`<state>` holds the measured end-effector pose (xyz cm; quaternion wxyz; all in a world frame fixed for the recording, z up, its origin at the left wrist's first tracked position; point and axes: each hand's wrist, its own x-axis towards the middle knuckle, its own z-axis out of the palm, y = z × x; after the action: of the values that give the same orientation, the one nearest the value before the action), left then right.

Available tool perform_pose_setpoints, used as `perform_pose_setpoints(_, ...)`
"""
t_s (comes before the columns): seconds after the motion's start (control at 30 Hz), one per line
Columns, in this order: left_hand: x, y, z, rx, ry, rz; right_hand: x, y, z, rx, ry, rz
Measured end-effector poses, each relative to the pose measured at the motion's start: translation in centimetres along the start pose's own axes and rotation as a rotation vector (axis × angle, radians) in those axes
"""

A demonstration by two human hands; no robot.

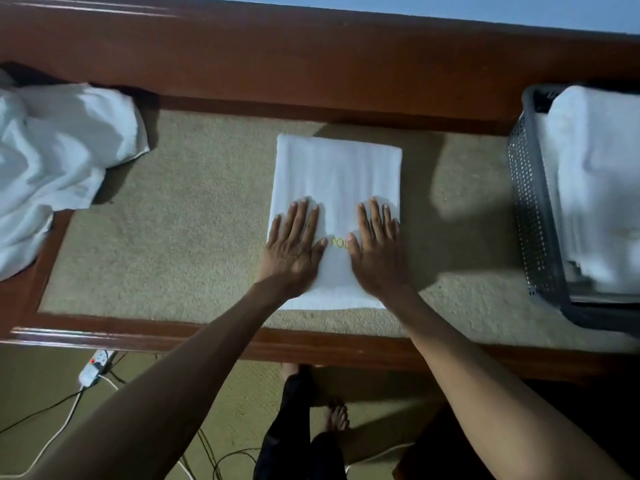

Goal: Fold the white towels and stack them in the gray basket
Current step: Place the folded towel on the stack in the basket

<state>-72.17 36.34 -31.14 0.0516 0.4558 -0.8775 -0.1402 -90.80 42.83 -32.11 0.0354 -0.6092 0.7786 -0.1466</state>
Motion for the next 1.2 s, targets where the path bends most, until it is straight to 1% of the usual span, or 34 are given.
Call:
perform_pose_setpoints(0.17, -4.2, -0.2, -0.1, -0.001, -0.011, 0.033, -4.4, 1.3, -1.4, 0.098, -0.041, -0.023)
perform_pose_setpoints(0.3, -6.8, -0.7, -0.7, -0.045, -0.038, 0.051, -7.2, 1.7, -1.5, 0.188, 0.011, 0.028)
perform_pose_setpoints(0.37, -7.8, -1.0, -1.0, -0.092, -0.077, 0.039, -8.0, 2.0, -1.6, 0.223, -0.020, 0.039)
perform_pose_setpoints(0.43, -7.9, -1.5, -1.6, -0.159, -0.082, 0.044, -7.9, 2.3, -2.3, 0.234, -0.072, 0.054)
perform_pose_setpoints(0.5, -7.5, -2.1, -2.7, -0.269, -0.017, 0.025, -7.4, 2.6, -3.5, 0.273, -0.085, 0.067)
perform_pose_setpoints(0.57, -5.9, -2.4, -4.2, -0.353, 0.129, -0.047, -6.1, 2.9, -4.6, 0.330, -0.010, 0.082)
perform_pose_setpoints(0.63, -3.4, -2.6, -5.7, -0.427, 0.261, -0.191, -4.2, 3.1, -5.4, 0.378, 0.043, 0.146)
perform_pose_setpoints(0.7, -0.6, -2.8, -6.9, -0.510, 0.291, -0.347, -1.9, 2.9, -5.9, 0.406, 0.005, 0.263)
perform_pose_setpoints(0.77, 2.3, -3.0, -7.4, -0.566, 0.225, -0.470, 0.7, 2.7, -6.1, 0.448, -0.083, 0.391)
perform_pose_setpoints(0.87, 6.5, -3.7, -7.8, -0.732, 0.018, -0.670, 4.6, 2.2, -5.9, 0.540, -0.190, 0.598)
perform_pose_setpoints(0.93, 8.8, -4.5, -7.6, -0.835, -0.103, -0.798, 6.4, 2.0, -5.6, 0.513, -0.217, 0.656)
perform_pose_setpoints(1.03, 10.6, -5.4, -7.1, -0.921, -0.239, -0.816, 7.6, 1.8, -5.2, 0.498, -0.234, 0.704)
perform_pose_setpoints(1.1, 10.5, -5.0, -7.5, -1.052, -0.275, -0.806, 7.8, 2.1, -4.8, 0.557, -0.242, 0.753)
perform_pose_setpoints(1.2, 9.8, -4.9, -7.4, -1.171, -0.329, -0.796, 8.2, 2.9, -4.6, 0.692, -0.269, 0.858)
